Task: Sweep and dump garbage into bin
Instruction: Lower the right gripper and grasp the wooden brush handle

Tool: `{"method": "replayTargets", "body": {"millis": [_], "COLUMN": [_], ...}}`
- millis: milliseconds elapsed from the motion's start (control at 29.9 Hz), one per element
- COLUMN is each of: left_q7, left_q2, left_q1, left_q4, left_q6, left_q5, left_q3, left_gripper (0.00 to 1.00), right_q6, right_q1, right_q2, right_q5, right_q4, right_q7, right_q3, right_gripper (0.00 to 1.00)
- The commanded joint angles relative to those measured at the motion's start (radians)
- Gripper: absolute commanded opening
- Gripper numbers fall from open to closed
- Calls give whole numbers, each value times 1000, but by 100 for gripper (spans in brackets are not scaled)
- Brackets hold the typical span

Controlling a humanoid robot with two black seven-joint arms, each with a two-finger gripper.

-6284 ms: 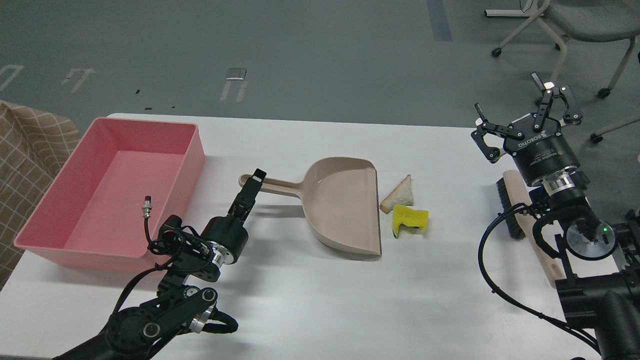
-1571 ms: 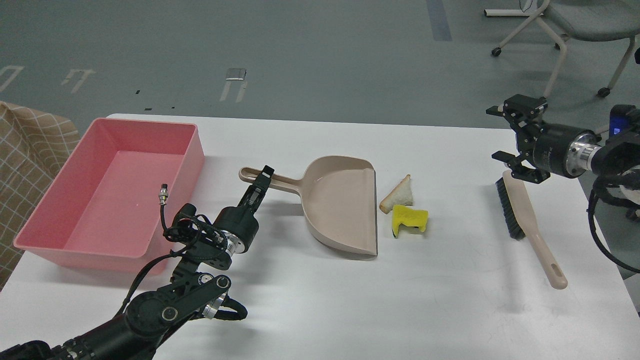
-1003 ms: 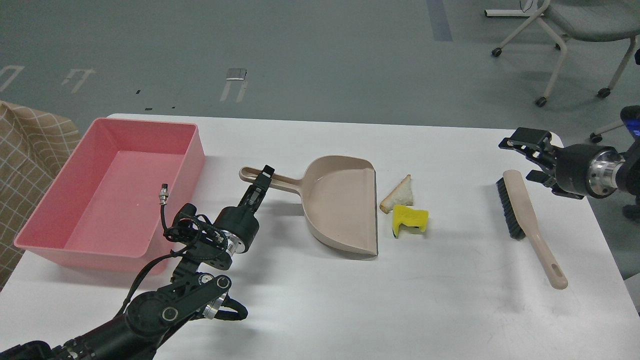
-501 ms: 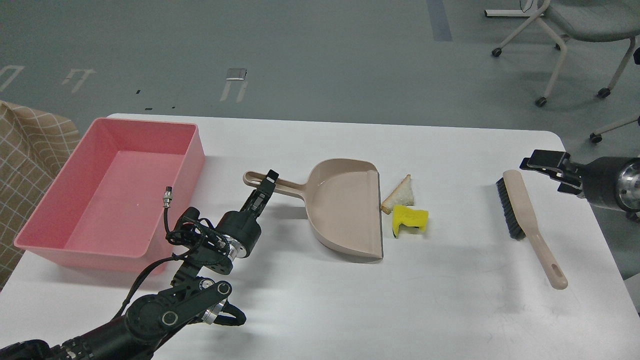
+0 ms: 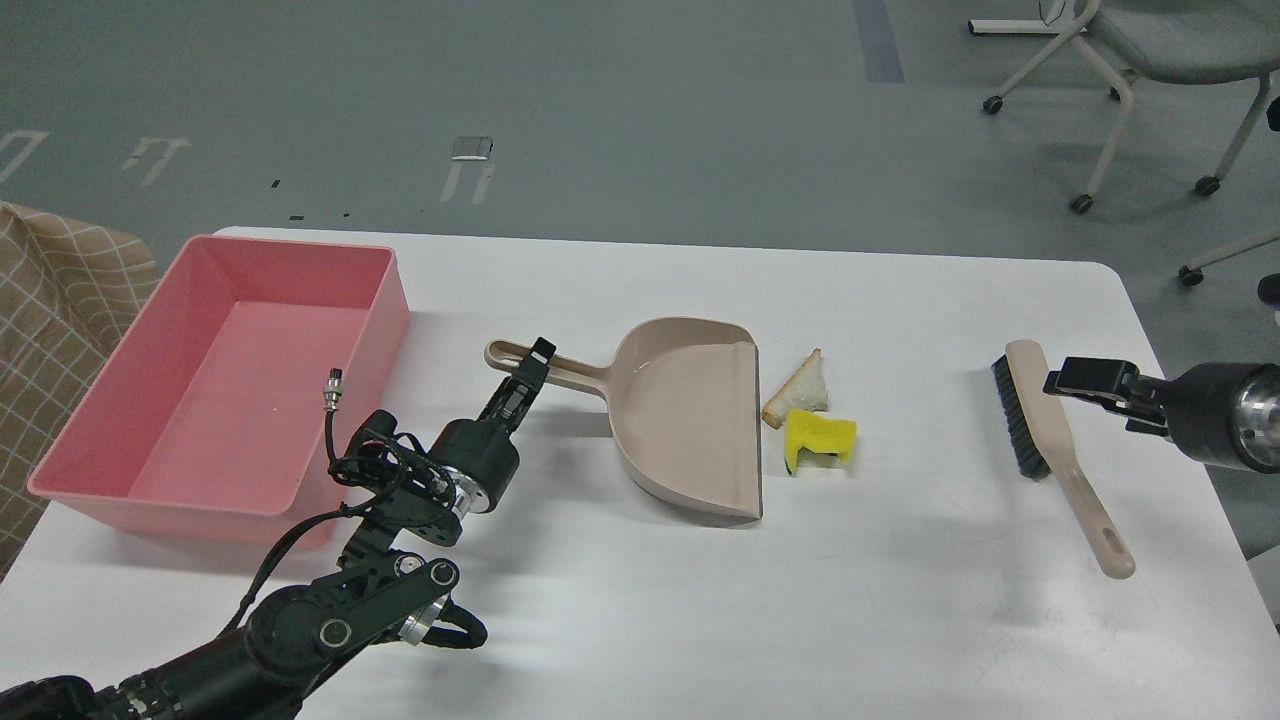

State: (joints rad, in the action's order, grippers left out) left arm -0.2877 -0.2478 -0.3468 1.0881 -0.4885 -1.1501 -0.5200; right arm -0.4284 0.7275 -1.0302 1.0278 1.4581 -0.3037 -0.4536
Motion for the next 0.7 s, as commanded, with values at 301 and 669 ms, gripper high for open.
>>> {"method": "replayTargets", "body": {"millis": [301,669], "left_q7": [-7,-13], "left_q2": [-8,-10], "left_q1": [2,2], "left_q4": [9,10], "left_q6": [0,0], "left_q5": [0,0], "left_q3": [0,0], "left_gripper": [0,0], "right_q6": [-1,0], "right_q1": [-2,-57], "right_q2": [-48,-54], "right_q5": [92,110], "right_q4": [40,59], "right_q7": [0,2], "right_q3": [61,79], "right_gripper": [97,95]}}
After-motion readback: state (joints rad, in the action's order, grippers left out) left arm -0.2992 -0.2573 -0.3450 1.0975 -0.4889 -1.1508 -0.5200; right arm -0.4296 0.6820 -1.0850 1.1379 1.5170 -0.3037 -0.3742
